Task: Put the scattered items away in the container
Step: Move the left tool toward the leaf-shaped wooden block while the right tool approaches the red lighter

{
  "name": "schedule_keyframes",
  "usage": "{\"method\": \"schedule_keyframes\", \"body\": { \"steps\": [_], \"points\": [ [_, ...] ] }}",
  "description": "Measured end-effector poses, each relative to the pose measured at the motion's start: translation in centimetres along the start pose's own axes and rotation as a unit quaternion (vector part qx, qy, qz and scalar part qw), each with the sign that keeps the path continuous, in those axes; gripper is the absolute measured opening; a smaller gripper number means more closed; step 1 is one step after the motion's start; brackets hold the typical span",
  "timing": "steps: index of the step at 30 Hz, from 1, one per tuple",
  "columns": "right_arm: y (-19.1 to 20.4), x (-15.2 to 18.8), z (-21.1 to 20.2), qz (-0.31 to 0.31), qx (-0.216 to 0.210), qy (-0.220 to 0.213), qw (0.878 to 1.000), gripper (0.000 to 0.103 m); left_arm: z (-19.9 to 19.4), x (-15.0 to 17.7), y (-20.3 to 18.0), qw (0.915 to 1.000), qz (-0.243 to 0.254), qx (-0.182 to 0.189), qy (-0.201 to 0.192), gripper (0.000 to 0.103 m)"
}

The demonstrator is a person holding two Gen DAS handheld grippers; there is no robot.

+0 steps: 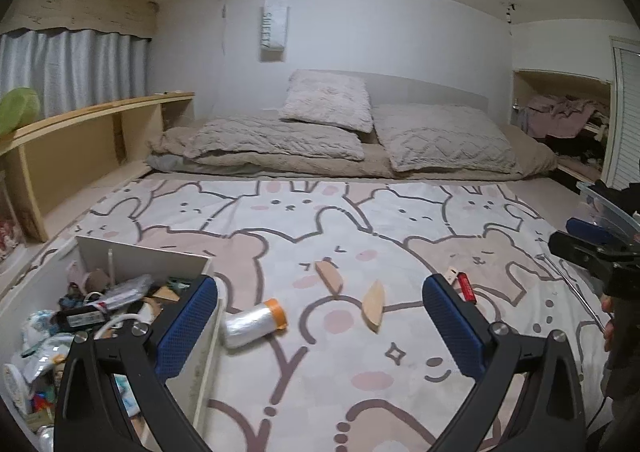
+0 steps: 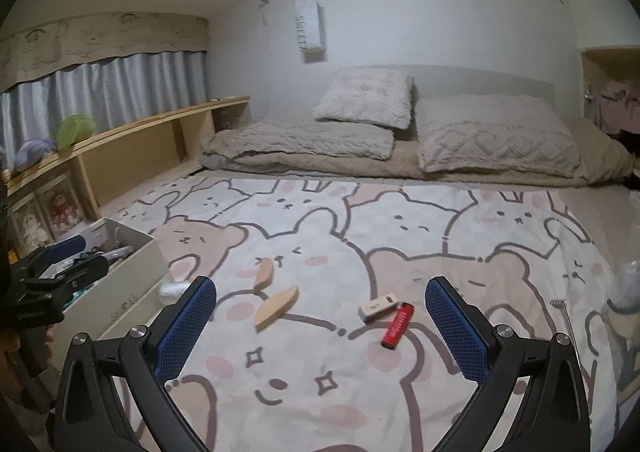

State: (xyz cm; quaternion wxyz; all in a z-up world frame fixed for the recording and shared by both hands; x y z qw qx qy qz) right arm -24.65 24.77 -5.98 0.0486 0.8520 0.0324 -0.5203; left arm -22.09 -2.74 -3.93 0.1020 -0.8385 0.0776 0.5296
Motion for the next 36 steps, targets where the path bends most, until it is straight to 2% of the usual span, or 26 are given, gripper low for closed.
{"method": "schedule_keyframes", "body": {
  "steps": [8,14,19,23,28,32,36],
  "points": [
    [-2.3,2.8,3.0,0.008,0.026,0.048,0.998,0.103,3.2,2.1,-1.5,0.9987,-0.008,0.043,0.027,0.103],
    [-3.4,4.8,5.5,0.017,0.023,0.099,0.995,0.103,5.7,4.2,-2.1,0.996,-0.014,0.066,0.058,0.103],
    [-3.8,6.9,7.7,-0.012,0.045,0.13,0.99,0.103,8.1,5.8,-2.4,0.9923,-0.026,0.082,0.089,0.103],
    [-4.4,8.6,9.6,-0.016,0.061,0.152,0.986,0.103,9.5,6.8,-2.9,0.991,-0.016,0.082,0.105,0.103],
    [-5.4,10.0,11.8,0.029,0.052,0.19,0.98,0.103,11.3,8.2,-3.1,0.9884,-0.003,0.076,0.131,0.103],
    [-5.4,11.6,13.3,0.044,0.058,0.235,0.969,0.103,12.7,8.9,-3.1,0.9844,-0.012,0.086,0.154,0.103],
    [-5.1,12.2,13.5,0.035,0.068,0.24,0.968,0.103,13.9,9.6,-3.1,0.9803,-0.026,0.096,0.171,0.103]
  ]
}}
Point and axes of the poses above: each gripper's, at about its wrist camera, not at the fingertips, and z roughly the way its jaws point, y to its left, x to its underside, the point moved 5 cm from there along z, roughly the way its jaws point, and after that the axes turned 9 degrees about x, right-handed, at the moved point
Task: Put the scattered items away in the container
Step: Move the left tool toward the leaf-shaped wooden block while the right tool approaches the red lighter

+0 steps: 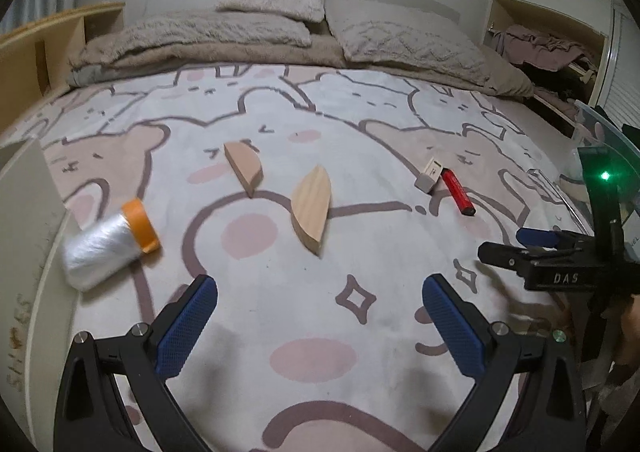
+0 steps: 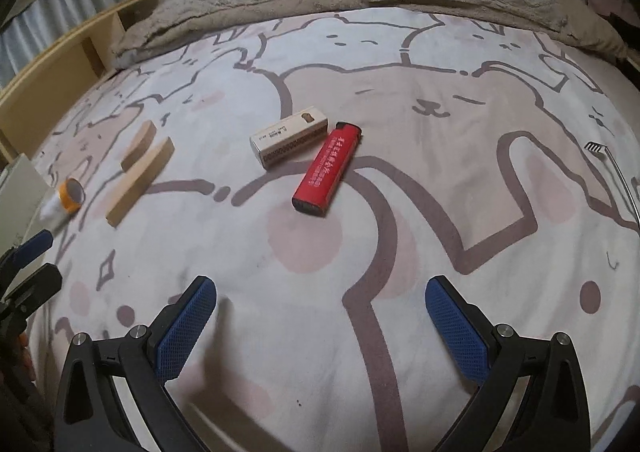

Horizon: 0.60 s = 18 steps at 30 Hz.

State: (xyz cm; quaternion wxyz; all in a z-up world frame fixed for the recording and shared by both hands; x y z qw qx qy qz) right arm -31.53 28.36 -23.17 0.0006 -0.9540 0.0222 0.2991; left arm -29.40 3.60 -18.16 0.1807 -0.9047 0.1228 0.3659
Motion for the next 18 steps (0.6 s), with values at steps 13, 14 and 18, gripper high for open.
{"method": "schedule_keyframes", "body": {
  "steps": [13,14,18],
  "points": [
    [0.6,-0.3,1.4,-0.01,0.028,0.001,1.0,0.103,2.4,1.4,1.7,0.998,-0.042,0.001,0.048,0.103],
    [0.5,-0.5,1.5,-0.007,0.027,0.001,1.0,0.103,2.4,1.4,1.7,0.998,-0.041,-0.001,0.049,0.103],
    [0.8,-1.5,2.4,-0.005,0.022,-0.002,1.0,0.103,2.7,1.7,1.7,0.9976,-0.037,-0.008,0.058,0.103]
  ]
}}
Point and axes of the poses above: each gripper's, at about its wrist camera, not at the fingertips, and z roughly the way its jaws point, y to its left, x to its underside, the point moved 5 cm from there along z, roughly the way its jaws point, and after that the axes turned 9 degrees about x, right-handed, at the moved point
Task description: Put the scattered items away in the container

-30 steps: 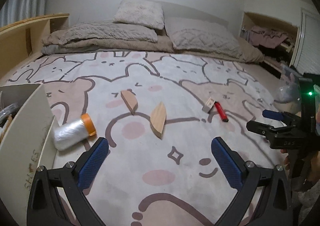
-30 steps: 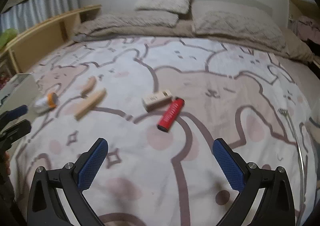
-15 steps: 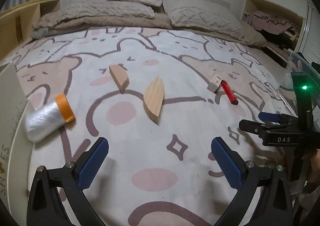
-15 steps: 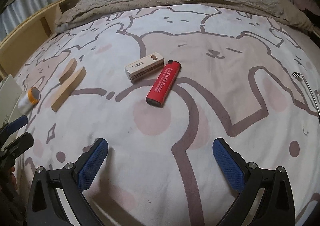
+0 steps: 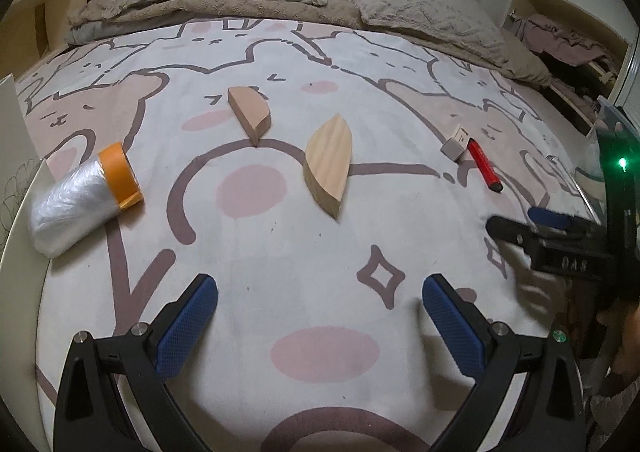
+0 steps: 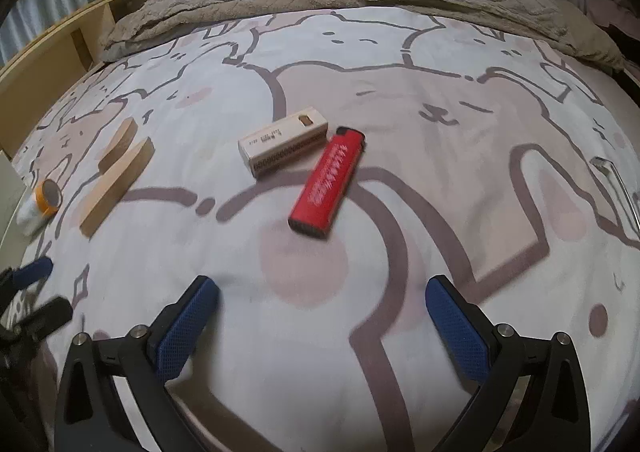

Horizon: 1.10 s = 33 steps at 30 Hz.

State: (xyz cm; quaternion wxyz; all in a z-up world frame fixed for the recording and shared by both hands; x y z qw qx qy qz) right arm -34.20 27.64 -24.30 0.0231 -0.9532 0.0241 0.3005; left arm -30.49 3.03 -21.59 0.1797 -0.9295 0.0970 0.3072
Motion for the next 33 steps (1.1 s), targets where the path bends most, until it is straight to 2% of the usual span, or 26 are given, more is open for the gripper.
{"method": "schedule_keyframes", "body": {
  "steps": [4,9,12,22,25,26,30,31,33],
  "points": [
    [-0.3,-0.9,0.6,0.019,-0.017,-0.003,1.0,0.103,0.5,0.2,0.2,0.9999,0.0,-0.005,0.012,0.103],
    [0.0,-1.7,1.1,0.017,-0.017,-0.006,1.0,0.103,1.3,0.5,-0.4,0.9984,0.027,-0.041,0.027,0.103],
    [0.0,-2.2,1.4,0.021,-0.019,-0.01,1.0,0.103,1.4,0.4,-0.1,0.9985,0.022,-0.038,0.033,0.103],
    [0.0,-2.9,1.7,0.031,-0.026,-0.028,0.999,0.103,2.9,-2.6,0.4,0.9991,0.01,-0.038,0.015,0.103],
    [-0.2,-2.9,1.3,0.041,-0.036,-0.038,0.998,0.101,3.4,-3.6,0.4,0.999,0.015,-0.042,0.007,0.097],
    [-0.2,-2.9,1.2,0.044,-0.036,-0.04,0.998,0.097,3.5,-4.0,0.5,0.9989,0.016,-0.044,0.003,0.089],
    [-0.2,-3.0,1.0,0.045,-0.031,-0.048,0.997,0.08,4.1,-5.0,0.9,0.9992,0.01,-0.04,0.0,0.081],
    [0.0,-3.1,1.0,0.041,-0.029,-0.05,0.998,0.078,4.1,-5.2,1.0,0.9992,0.009,-0.039,-0.002,0.079],
    [0.5,-3.1,1.0,0.028,-0.022,-0.052,0.998,0.071,4.1,-5.4,1.1,0.9992,0.006,-0.038,-0.007,0.066]
  ]
}}
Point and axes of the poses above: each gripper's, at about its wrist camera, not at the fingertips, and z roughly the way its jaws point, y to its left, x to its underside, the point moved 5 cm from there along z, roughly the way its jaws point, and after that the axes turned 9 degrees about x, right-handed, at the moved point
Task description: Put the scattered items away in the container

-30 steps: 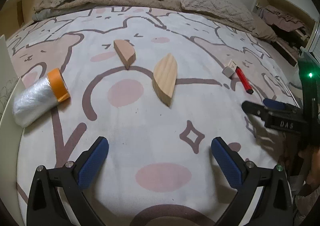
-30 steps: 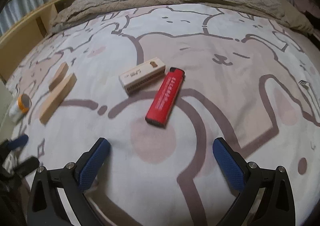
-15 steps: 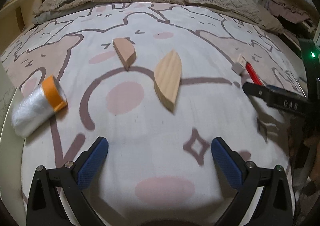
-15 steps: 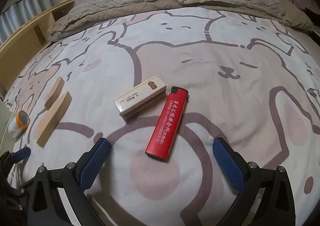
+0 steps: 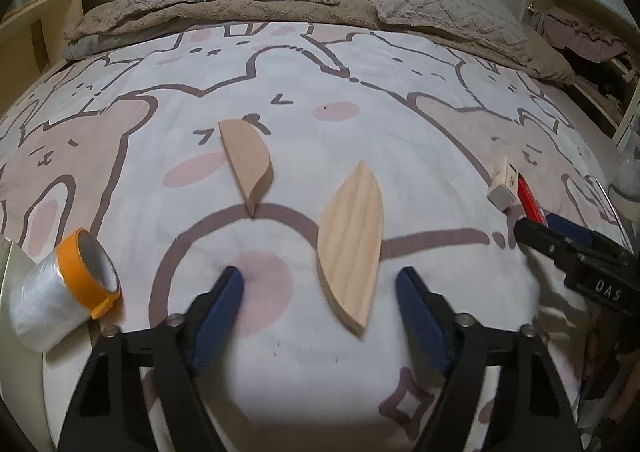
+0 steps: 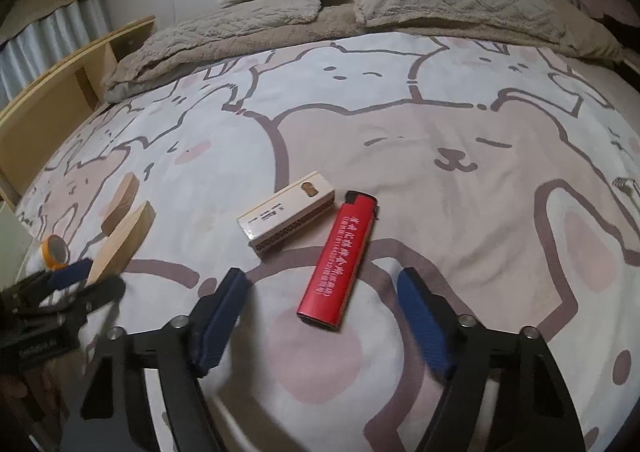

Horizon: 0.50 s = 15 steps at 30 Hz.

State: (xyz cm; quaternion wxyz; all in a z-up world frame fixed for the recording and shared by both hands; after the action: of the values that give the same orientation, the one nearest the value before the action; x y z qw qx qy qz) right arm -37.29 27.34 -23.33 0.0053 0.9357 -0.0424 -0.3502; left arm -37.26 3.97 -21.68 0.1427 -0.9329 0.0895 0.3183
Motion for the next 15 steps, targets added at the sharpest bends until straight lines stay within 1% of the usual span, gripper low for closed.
{"method": "schedule_keyframes", "body": {
  "steps": [1,2,3,4,5,6,8,10,15],
  "points": [
    [0.3,0.0,0.0,-0.008,0.003,-0.001,1.0,0.069,0.0,-0.1,0.0,1.0,-0.001,0.002,-0.002,0.063],
    [0.7,0.0,-0.1,-0.018,0.005,-0.003,1.0,0.063,-0.1,-0.1,0.0,1.0,-0.001,0.005,-0.005,0.055],
    [0.9,0.1,-0.1,-0.026,0.008,-0.004,1.0,0.059,-0.1,-0.1,-0.1,0.9999,0.001,0.009,-0.007,0.049],
    [1.2,0.1,-0.1,-0.034,0.012,-0.005,0.999,0.057,-0.2,-0.1,-0.4,0.9999,0.007,0.014,-0.008,0.045],
    [1.4,0.2,-0.1,-0.041,0.012,-0.007,0.999,0.051,-0.2,-0.1,-0.8,0.9997,0.015,0.019,-0.009,0.031],
    [1.6,0.2,-0.2,-0.047,0.009,-0.009,0.999,0.045,-0.2,-0.1,-1.2,0.9995,0.025,0.02,-0.009,0.028],
    [2.0,0.3,-0.4,-0.057,0.004,-0.011,0.998,0.038,-0.3,0.1,-2.2,0.9986,0.049,0.016,-0.009,0.028],
    [2.1,0.3,-0.4,-0.06,-0.002,-0.012,0.998,0.035,-0.4,0.2,-2.8,0.9978,0.063,0.02,-0.008,0.028],
    [2.2,0.5,-1.0,-0.055,-0.044,-0.013,0.997,0.03,-0.9,0.8,-3.1,0.9974,0.067,0.025,-0.006,0.028]
  ]
}}
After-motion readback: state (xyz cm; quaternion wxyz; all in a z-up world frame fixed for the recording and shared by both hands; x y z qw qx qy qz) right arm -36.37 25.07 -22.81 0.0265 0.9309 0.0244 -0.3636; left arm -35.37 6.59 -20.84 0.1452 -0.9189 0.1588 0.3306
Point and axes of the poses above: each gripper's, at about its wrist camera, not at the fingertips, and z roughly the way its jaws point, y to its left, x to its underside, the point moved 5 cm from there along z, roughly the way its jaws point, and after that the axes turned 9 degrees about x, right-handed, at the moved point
